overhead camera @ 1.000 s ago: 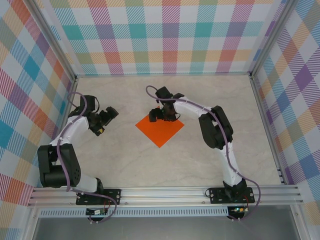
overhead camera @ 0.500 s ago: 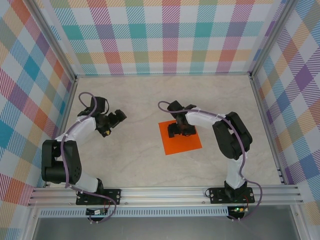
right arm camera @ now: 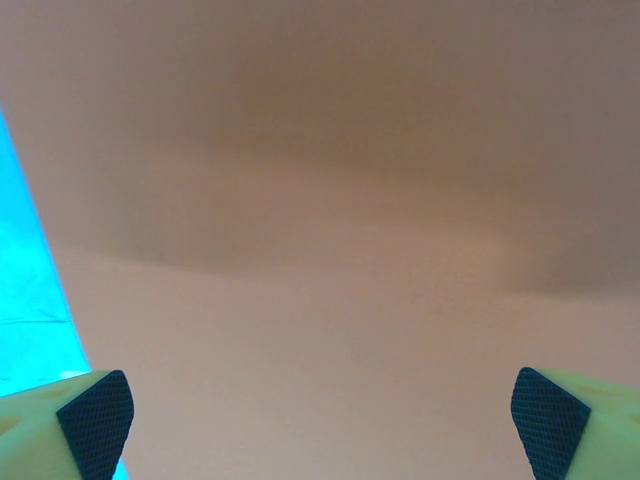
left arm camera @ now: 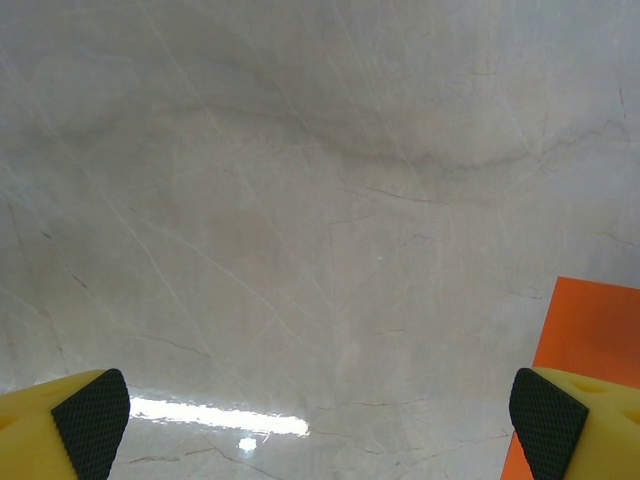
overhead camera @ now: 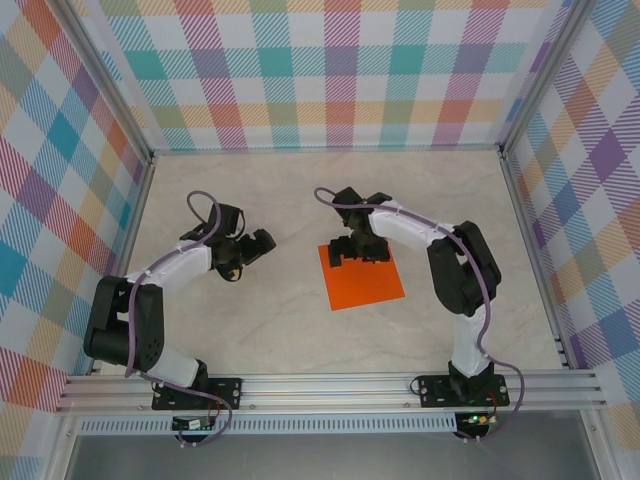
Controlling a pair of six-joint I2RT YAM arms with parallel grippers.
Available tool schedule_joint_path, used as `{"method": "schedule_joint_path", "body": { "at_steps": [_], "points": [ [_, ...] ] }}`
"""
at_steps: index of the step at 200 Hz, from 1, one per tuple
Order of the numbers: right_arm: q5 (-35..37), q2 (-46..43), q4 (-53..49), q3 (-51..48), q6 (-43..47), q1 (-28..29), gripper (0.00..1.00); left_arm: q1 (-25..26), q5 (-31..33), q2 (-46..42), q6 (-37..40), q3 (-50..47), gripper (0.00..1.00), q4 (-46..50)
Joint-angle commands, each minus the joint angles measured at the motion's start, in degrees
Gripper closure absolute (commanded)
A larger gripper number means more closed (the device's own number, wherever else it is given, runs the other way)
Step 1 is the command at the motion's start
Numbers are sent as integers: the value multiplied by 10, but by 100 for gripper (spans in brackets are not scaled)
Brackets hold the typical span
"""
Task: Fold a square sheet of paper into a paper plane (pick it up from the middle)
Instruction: Move the square sheet of paper to the center of the table, then fold the square sheet of paper in half at the center of the table.
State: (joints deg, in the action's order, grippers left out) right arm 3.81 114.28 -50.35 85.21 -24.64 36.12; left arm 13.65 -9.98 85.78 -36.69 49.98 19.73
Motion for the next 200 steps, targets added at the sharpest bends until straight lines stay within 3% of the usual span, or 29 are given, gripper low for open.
{"method": "schedule_joint_path", "body": {
  "at_steps": [1, 99, 200],
  "points": [
    [-8, 22, -29, 14, 5, -5, 0, 13, 19, -10, 3, 4, 0, -13],
    [-2, 80, -1, -18, 7, -12, 1, 30, 25, 13, 1, 13, 0, -17],
    [18, 111, 30, -52, -4, -17, 13, 35, 21, 26, -13, 16, 0, -26]
  ]
}}
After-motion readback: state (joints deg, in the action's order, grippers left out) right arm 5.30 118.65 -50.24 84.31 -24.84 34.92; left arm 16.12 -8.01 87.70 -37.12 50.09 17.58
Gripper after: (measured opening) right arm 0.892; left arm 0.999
